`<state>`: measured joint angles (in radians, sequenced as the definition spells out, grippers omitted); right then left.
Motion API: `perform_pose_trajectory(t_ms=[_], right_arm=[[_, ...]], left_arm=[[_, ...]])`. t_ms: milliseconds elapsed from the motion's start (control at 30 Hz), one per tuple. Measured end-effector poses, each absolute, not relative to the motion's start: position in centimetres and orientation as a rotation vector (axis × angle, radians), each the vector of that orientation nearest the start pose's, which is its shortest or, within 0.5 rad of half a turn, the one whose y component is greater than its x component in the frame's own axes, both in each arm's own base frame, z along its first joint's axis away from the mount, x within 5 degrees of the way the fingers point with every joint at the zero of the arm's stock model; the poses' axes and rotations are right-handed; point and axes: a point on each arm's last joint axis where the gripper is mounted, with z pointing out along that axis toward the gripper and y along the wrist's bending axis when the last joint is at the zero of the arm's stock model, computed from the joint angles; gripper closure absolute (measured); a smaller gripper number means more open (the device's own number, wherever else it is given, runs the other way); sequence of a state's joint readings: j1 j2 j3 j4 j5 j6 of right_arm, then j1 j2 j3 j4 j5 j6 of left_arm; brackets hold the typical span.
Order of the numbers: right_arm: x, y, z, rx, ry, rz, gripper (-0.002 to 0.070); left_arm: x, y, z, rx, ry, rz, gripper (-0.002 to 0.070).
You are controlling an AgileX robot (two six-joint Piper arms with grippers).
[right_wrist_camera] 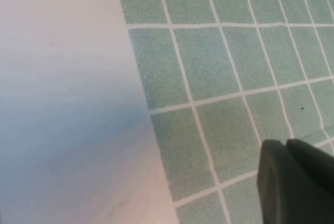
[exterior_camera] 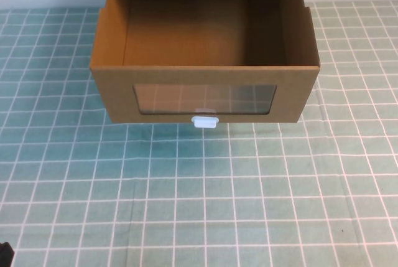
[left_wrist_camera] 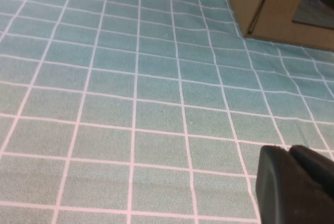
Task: Open the shoe box
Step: 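Pull the top drawer of the cardboard box fully open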
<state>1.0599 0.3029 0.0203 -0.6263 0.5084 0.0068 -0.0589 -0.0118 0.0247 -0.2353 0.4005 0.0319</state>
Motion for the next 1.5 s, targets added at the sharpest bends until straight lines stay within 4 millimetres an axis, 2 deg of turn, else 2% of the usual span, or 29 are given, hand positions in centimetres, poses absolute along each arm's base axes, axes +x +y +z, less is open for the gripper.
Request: perform_pose_trajectory(t_ms=[467, 633, 800, 900, 1267, 1400, 1500], right_arm=[[5.2, 3.9, 15.4, -1.466, 1.633, -0.046, 0.0689], [5.6, 2.7, 15.9, -1.252, 1.696, -0.115, 0.0689], [5.4, 0.8, 16.9, -0.924, 1.695, -0.222, 0.0689], [5.4, 0.1, 17.0, -0.815, 1.732, -0.298, 0.0689], [5.3, -1.5, 17.1, -0.566, 1.841, -0.523, 0.0689], [5.4, -1.3, 17.6, -0.576, 1.777, -0.539, 0.0689], [5.6, -0.5, 18.6, -0.557, 1.652, -0.449, 0.0689]], left_arm=[[5.1, -1.1, 17.0, -0.057, 1.896, -0.253, 0.0679], [5.1, -1.1, 17.0, -0.057, 1.896, -0.253, 0.0679], [5.1, -1.1, 17.0, -0.057, 1.896, -0.253, 0.0679], [5.1, -1.1, 17.0, -0.057, 1.898, -0.253, 0.0678], [5.1, -1.1, 17.0, -0.057, 1.896, -0.253, 0.0678], [5.1, -1.1, 17.0, -0.057, 1.896, -0.253, 0.0678], [5.1, -1.1, 17.0, -0.057, 1.896, -0.253, 0.0678]])
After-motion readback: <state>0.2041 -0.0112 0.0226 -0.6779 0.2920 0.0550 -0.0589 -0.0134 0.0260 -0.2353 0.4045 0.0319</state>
